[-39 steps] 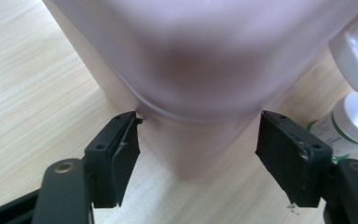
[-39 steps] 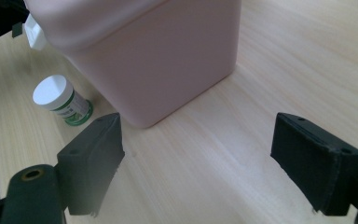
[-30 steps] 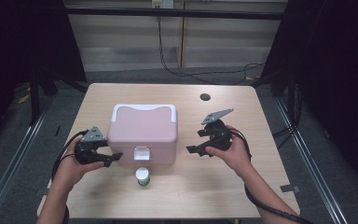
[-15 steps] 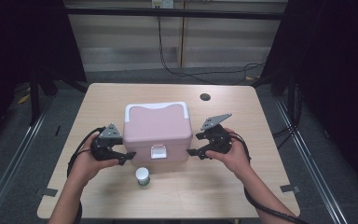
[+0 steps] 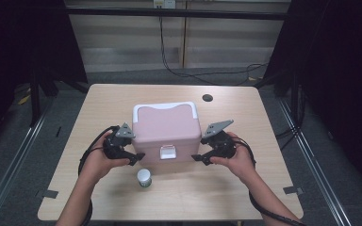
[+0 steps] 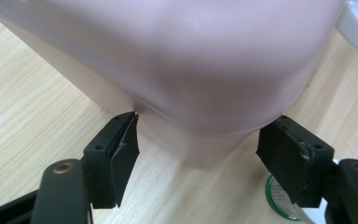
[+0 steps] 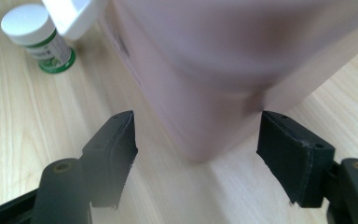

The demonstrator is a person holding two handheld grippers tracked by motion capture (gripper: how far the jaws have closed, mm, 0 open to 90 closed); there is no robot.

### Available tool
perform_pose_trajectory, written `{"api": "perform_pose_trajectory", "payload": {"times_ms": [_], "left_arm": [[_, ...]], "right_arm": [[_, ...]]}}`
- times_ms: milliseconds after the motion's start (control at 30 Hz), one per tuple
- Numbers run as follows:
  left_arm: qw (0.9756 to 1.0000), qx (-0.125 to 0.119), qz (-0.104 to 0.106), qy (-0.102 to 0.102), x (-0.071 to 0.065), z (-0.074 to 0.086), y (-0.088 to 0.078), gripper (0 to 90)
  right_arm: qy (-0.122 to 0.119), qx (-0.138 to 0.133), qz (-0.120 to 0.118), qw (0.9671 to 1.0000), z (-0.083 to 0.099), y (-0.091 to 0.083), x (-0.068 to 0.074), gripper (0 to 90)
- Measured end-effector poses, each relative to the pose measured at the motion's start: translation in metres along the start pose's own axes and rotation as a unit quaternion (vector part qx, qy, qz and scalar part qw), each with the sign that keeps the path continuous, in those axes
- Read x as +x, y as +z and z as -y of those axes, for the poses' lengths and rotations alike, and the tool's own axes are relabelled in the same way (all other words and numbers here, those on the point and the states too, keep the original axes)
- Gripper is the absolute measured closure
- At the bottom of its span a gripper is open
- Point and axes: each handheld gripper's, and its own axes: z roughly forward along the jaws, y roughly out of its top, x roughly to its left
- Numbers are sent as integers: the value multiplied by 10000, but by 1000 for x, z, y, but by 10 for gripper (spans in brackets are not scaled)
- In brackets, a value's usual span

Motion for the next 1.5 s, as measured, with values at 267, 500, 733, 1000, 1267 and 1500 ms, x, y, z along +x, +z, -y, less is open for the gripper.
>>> {"api": "perform_pose_trajectory", "payload": {"times_ms": [267, 500, 733, 1000, 1267, 1500], "left_arm": [[9999, -20, 98, 81, -8, -12, 10, 282], [9995, -45, 284, 87, -17, -19, 18, 282], [9989, -65, 467, -29, -17, -22, 21, 287], [9976, -105, 621, -290, -14, -21, 19, 312], [9973, 119, 591, -408, -10, -22, 12, 313], [9968, 277, 582, -471, -5, -24, 6, 313]], "right_arm": [[180, -85, -40, 9998, 17, -11, -1, 276], [212, -28, -2, 9998, 30, -26, 1, 280], [434, -184, -80, 9989, 42, -35, -2, 312], [513, -183, -26, 9985, 42, -37, -4, 397], [689, -220, 24, 9974, 46, -45, -8, 465], [812, -107, 3, 9966, 43, -59, -11, 597]]}}
